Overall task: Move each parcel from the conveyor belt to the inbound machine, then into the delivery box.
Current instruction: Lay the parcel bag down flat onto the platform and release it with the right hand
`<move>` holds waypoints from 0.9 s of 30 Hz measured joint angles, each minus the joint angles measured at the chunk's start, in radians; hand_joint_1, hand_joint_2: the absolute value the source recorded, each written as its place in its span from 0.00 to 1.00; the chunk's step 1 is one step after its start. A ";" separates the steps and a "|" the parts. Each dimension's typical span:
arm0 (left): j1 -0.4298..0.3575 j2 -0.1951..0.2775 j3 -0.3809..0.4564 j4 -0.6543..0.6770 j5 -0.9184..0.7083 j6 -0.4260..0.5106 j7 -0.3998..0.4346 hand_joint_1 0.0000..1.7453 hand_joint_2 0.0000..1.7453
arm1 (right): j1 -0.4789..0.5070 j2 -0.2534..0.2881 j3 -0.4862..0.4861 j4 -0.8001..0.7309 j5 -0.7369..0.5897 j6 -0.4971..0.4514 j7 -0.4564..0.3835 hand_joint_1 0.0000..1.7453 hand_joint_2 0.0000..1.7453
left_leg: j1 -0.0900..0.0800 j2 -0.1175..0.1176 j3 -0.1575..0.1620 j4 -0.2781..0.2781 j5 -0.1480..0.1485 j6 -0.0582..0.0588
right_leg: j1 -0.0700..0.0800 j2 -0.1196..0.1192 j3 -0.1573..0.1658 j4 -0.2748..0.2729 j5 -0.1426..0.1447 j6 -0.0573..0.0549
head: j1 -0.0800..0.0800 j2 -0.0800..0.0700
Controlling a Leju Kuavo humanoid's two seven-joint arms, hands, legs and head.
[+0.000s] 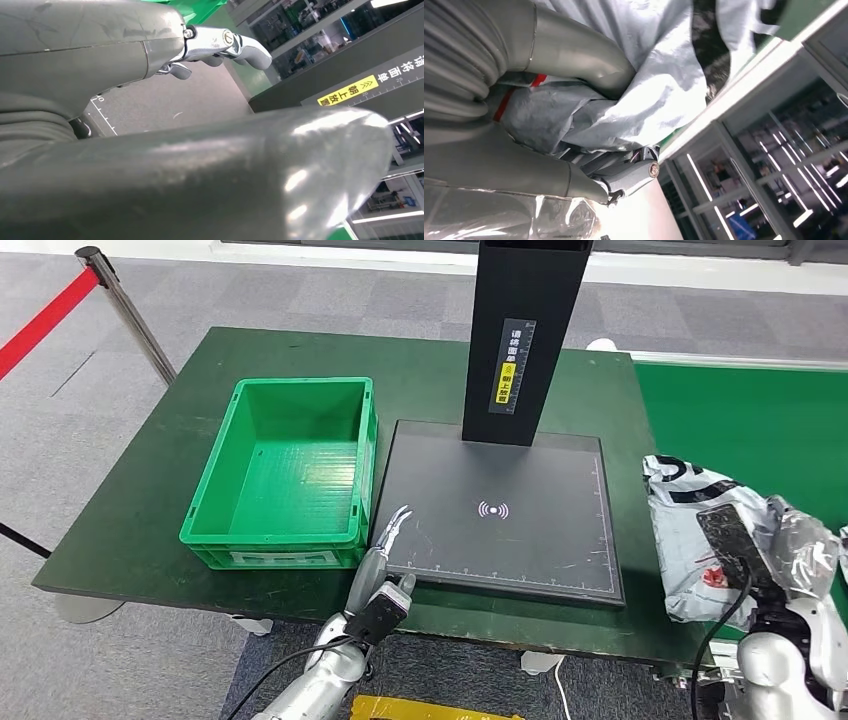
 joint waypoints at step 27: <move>-0.023 -0.023 -0.007 -0.010 -0.006 0.060 -0.003 0.00 0.00 | -0.051 0.098 0.271 0.003 -0.140 0.048 -0.058 1.00 1.00 | 0.001 0.001 0.000 0.000 0.001 -0.001 | 0.001 0.002 -0.001 0.001 0.000 0.000 | 0.000 0.000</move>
